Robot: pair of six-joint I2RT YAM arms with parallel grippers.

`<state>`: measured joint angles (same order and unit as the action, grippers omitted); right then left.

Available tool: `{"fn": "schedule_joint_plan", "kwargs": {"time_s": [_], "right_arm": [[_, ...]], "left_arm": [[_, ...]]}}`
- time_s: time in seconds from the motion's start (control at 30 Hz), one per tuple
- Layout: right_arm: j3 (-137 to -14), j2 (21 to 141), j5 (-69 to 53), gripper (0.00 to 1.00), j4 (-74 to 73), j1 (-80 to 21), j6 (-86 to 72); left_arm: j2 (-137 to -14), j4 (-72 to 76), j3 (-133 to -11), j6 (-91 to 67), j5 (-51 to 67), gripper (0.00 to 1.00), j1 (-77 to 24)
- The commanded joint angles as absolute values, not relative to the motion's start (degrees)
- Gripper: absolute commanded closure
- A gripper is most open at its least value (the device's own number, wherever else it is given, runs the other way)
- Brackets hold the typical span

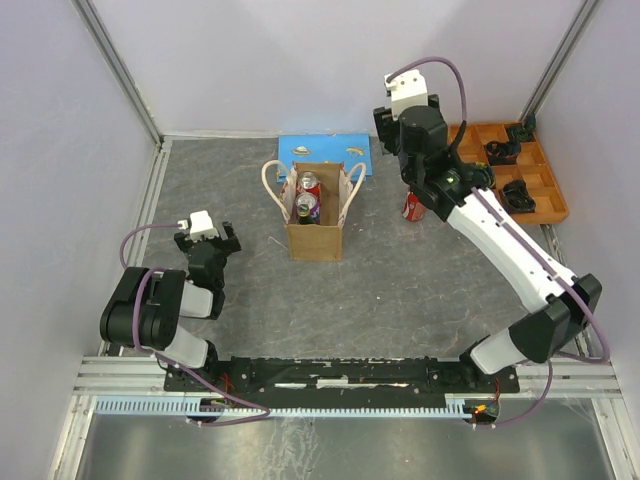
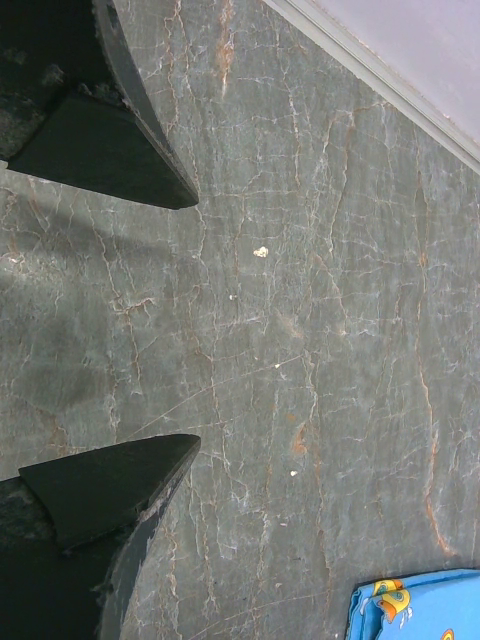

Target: Take the beverage out of the canvas bag

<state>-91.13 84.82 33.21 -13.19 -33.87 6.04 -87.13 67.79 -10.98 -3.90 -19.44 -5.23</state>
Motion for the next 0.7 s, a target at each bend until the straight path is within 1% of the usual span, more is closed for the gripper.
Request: {"fn": "schedule_joint_plan", "kwargs": {"time_s": [0.0, 0.17, 0.4, 0.67], "right_arm": [[-91.81, 86.58, 37.68, 1.00, -14.65, -31.90, 2.72], [-90.97, 89.25, 27.68, 1.00, -19.21, -28.06, -2.63], [-92.10, 95.61, 16.90, 1.00, -22.93, -26.70, -4.55], [-93.86, 104.04, 11.15, 1.00, -26.51, -26.29, -5.89]], "left_arm": [[-87.30, 70.47, -12.21, -1.84, -20.61, 0.01, -5.32], [-87.34, 70.52, -12.22, -1.83, -20.65, 0.01, -5.30], [-87.33, 70.48, -12.22, -1.85, -20.61, 0.01, -5.30], [-87.28, 70.51, -12.21, -1.92, -20.60, 0.01, -5.30]]}}
